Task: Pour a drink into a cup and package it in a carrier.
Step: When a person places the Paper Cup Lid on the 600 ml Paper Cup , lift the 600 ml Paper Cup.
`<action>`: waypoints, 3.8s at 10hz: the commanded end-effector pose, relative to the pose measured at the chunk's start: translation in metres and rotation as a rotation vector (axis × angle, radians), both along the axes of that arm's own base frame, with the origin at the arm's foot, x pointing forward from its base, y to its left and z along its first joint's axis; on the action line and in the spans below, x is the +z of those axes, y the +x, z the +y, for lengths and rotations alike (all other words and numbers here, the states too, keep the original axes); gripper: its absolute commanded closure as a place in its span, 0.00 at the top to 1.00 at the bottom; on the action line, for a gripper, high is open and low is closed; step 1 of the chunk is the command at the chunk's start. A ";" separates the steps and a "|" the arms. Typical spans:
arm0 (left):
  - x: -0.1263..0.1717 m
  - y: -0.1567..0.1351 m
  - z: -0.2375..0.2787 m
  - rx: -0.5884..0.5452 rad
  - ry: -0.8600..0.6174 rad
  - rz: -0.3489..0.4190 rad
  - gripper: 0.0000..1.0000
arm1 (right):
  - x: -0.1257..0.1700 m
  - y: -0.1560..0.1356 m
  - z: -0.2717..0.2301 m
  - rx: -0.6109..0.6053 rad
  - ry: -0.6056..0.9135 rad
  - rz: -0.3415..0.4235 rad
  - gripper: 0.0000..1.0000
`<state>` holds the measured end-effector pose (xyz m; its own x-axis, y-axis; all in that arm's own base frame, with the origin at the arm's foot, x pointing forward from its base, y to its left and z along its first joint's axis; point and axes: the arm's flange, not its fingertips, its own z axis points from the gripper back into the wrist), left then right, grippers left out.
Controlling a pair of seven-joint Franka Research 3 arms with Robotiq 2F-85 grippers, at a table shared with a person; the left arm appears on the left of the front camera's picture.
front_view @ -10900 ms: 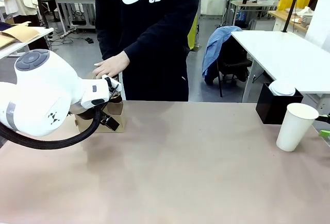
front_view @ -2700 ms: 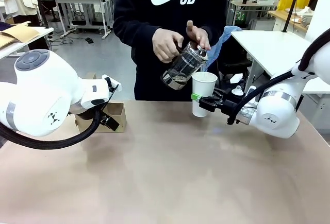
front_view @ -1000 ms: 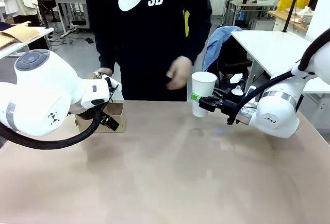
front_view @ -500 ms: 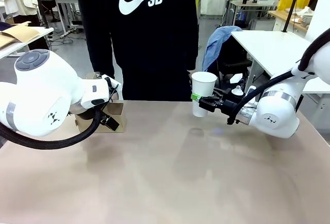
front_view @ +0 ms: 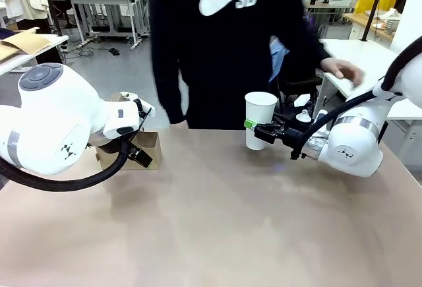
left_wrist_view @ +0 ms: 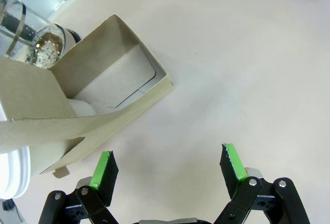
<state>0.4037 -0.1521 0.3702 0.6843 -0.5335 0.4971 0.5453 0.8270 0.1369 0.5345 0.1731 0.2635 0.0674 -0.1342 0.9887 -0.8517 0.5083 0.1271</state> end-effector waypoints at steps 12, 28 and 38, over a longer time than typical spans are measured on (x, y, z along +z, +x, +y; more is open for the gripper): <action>0.000 0.000 0.000 0.000 -0.002 0.000 1.00 | 0.005 -0.002 0.002 -0.015 -0.001 -0.013 0.80; 0.000 0.000 0.000 0.000 -0.002 0.000 1.00 | 0.005 -0.002 0.002 -0.015 -0.001 -0.013 0.80; 0.000 0.000 0.000 0.000 -0.002 0.000 1.00 | 0.005 -0.002 0.002 -0.015 -0.001 -0.013 0.80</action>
